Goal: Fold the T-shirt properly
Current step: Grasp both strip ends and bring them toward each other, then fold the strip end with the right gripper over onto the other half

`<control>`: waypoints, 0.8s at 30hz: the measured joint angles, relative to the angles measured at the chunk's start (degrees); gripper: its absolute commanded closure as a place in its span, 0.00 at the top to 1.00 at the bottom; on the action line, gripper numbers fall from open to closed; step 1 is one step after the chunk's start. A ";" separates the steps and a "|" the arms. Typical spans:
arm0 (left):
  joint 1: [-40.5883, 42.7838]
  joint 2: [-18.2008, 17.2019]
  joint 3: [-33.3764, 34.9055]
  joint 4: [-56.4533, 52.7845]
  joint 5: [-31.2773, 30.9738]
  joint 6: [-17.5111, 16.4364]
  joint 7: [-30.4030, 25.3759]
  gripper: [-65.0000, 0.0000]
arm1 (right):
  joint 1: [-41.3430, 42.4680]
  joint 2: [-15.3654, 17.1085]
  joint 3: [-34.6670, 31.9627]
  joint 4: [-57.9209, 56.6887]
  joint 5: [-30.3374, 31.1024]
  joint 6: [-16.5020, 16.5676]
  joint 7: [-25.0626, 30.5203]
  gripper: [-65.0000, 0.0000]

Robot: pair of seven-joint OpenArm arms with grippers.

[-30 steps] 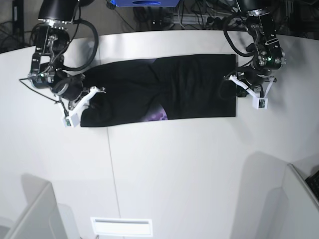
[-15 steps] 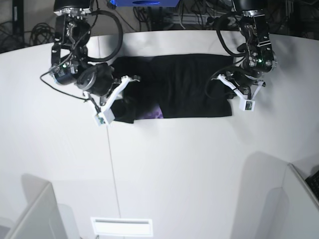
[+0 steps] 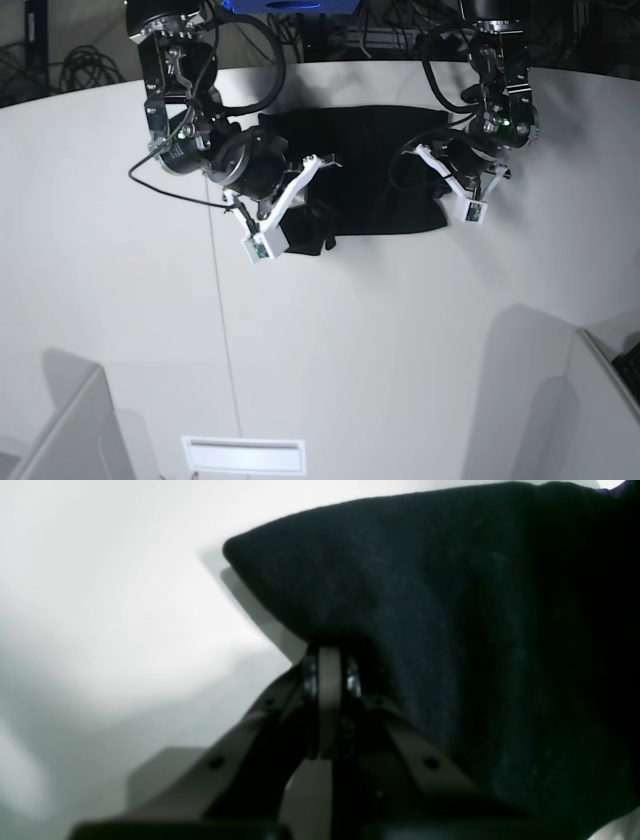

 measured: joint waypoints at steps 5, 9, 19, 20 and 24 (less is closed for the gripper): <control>-0.24 -0.09 4.17 0.13 0.02 4.37 -0.59 0.00 | 3.02 0.15 0.00 0.00 0.04 0.00 -0.37 0.00; -1.68 -0.04 7.63 0.00 0.57 5.16 0.35 0.00 | 2.75 -0.24 -0.20 -0.02 0.00 -0.02 -1.31 0.00; -1.99 -0.09 7.85 -0.04 0.46 5.11 0.44 0.00 | 2.80 -1.62 -0.44 -0.02 0.02 0.00 -1.27 0.00; -2.01 -0.09 7.85 -0.04 0.46 5.11 0.44 0.00 | 2.75 -2.21 -0.44 -0.02 -0.09 -0.02 -1.27 0.00; -2.01 -0.11 7.82 0.02 0.46 5.11 0.44 0.00 | 2.73 -3.10 -1.62 -0.02 -0.50 -0.13 -1.05 0.00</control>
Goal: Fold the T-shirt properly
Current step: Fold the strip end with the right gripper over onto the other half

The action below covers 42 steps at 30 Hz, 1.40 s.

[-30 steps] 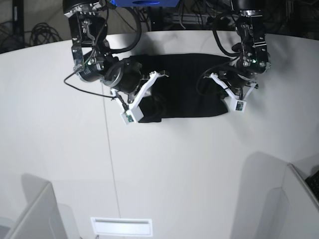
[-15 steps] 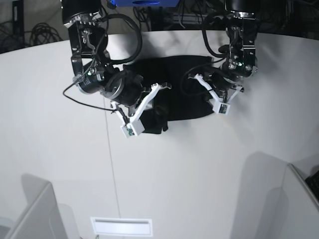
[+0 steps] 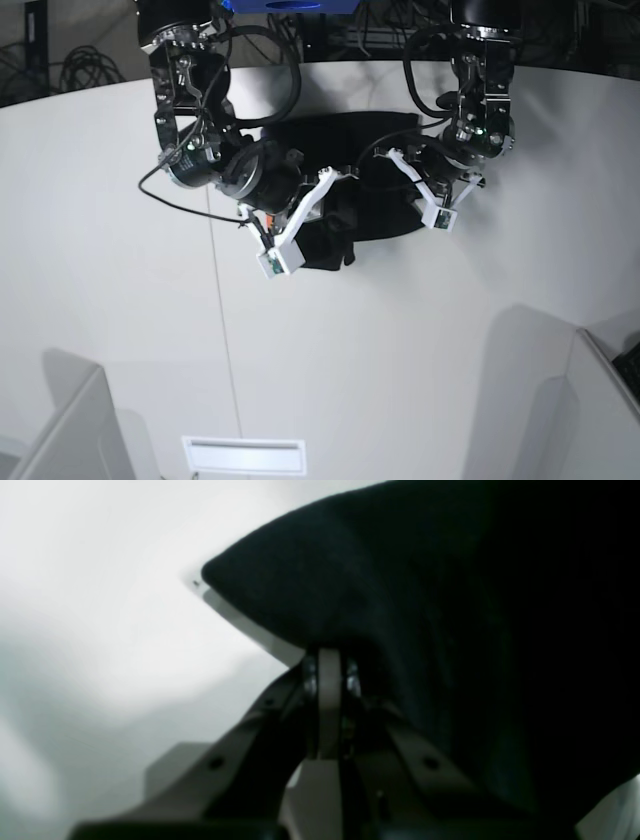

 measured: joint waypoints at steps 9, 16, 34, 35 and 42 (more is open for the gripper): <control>0.24 0.00 -0.59 0.09 -0.26 -0.13 0.20 0.00 | 0.20 -0.66 -4.28 -3.85 -0.20 -0.26 2.93 0.00; 0.33 0.00 -0.59 0.11 -0.20 -0.15 0.13 0.00 | -0.07 -0.59 -6.36 -4.90 -0.42 -0.31 3.91 0.00; 4.74 -0.13 -8.35 4.72 0.20 0.07 2.08 0.00 | 1.79 -2.86 -8.68 -13.97 -3.54 -0.28 7.17 0.00; 5.57 -0.11 -10.08 5.77 0.70 0.04 2.99 0.00 | 1.79 -2.84 -8.68 -14.40 -3.56 -0.28 7.32 0.00; 10.43 0.04 -23.39 9.14 0.68 0.02 3.41 0.00 | 1.81 -2.89 -8.79 -16.09 -3.37 -0.28 9.44 0.00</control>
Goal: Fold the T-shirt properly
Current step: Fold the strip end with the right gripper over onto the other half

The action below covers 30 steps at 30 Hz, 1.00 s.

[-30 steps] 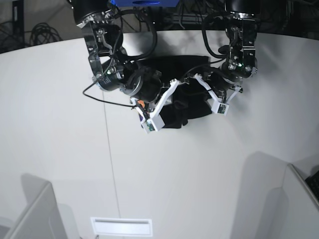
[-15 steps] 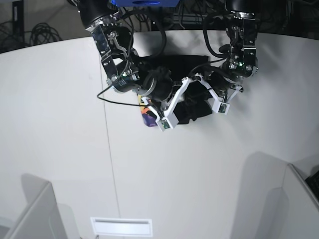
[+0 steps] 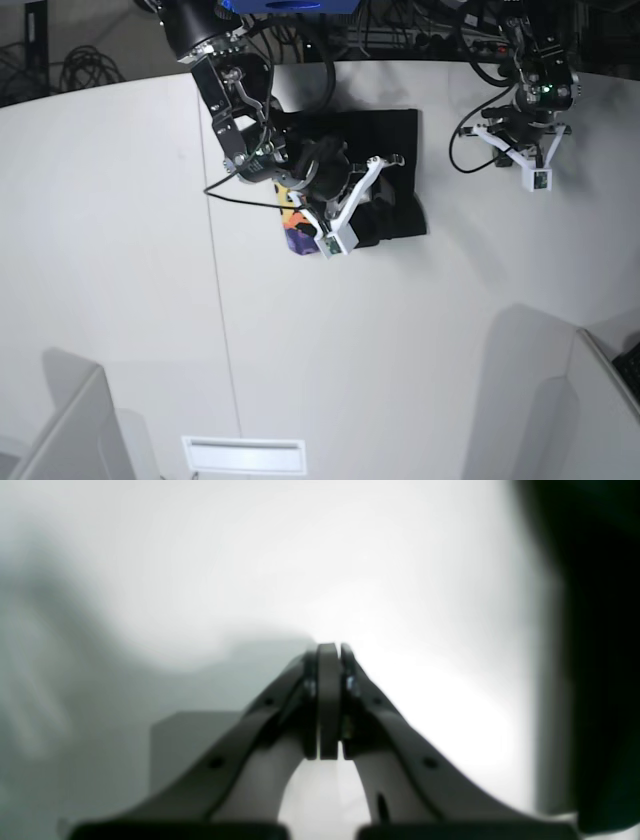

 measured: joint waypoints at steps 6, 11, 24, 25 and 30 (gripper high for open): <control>2.23 0.00 -8.26 0.17 0.28 -2.60 0.26 0.00 | 0.17 -0.33 0.00 -1.51 0.04 0.00 0.02 0.00; 2.38 0.26 -13.60 0.11 0.02 -8.04 0.24 0.00 | 0.33 -0.44 0.00 -1.66 0.07 0.00 -0.04 0.02; 2.38 0.28 -19.63 0.02 0.02 -8.04 0.24 0.00 | 0.35 -0.46 -4.66 -1.46 0.24 0.00 -0.22 0.59; 2.36 0.26 -19.63 0.02 0.02 -8.22 0.24 0.00 | 0.52 -0.48 -5.38 -1.49 0.22 0.00 -0.22 0.59; 2.36 0.24 -19.56 0.02 0.04 -8.24 0.26 0.00 | 4.44 -1.09 -10.45 -4.07 0.02 0.00 0.20 0.59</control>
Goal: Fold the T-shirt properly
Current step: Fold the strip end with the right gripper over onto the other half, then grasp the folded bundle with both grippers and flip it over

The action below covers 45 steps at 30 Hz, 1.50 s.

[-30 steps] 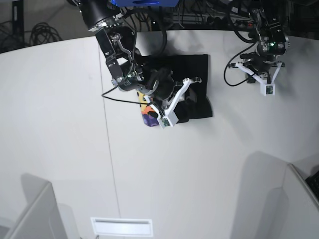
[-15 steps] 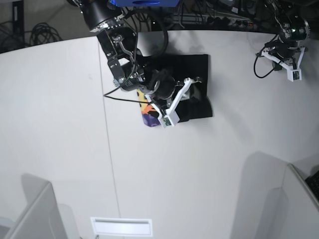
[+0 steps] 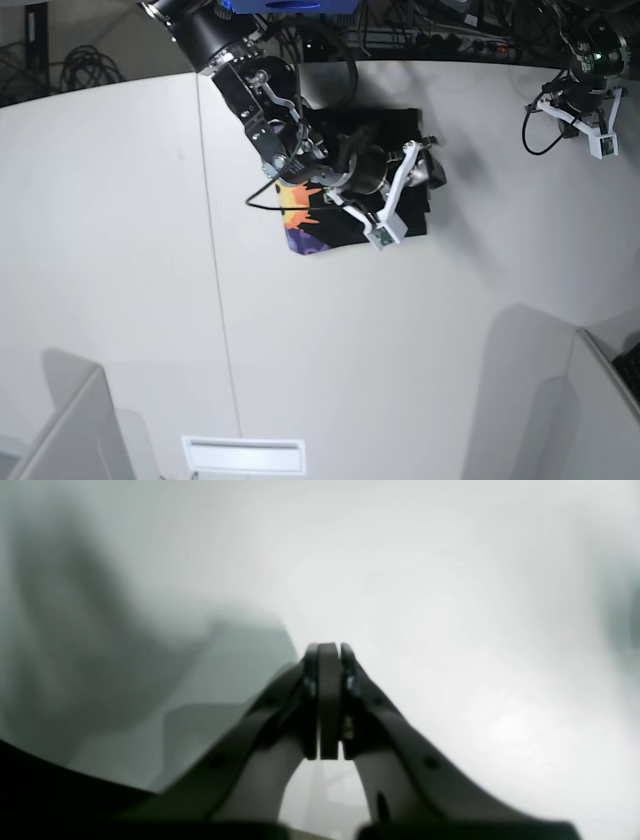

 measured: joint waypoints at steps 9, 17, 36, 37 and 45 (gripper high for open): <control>-0.28 0.07 0.35 -0.02 -0.02 0.00 -0.02 0.00 | 5.38 0.11 -13.18 -2.05 0.39 0.11 -0.55 0.59; -0.44 0.09 0.44 -0.07 -0.02 -0.17 0.00 0.00 | 5.16 3.69 -12.61 7.93 0.46 0.15 -0.85 0.56; 0.07 5.16 4.44 4.57 -18.43 -14.71 0.07 0.00 | -7.72 10.12 13.88 13.42 0.22 0.11 -0.61 0.00; 0.37 4.96 4.26 3.61 -21.84 -14.75 0.15 0.00 | -8.00 10.10 14.36 13.84 0.24 0.13 -0.55 0.00; -2.03 2.08 4.35 -5.97 -36.11 -14.51 8.74 0.88 | -9.38 9.94 14.86 14.36 0.57 0.13 -0.66 0.00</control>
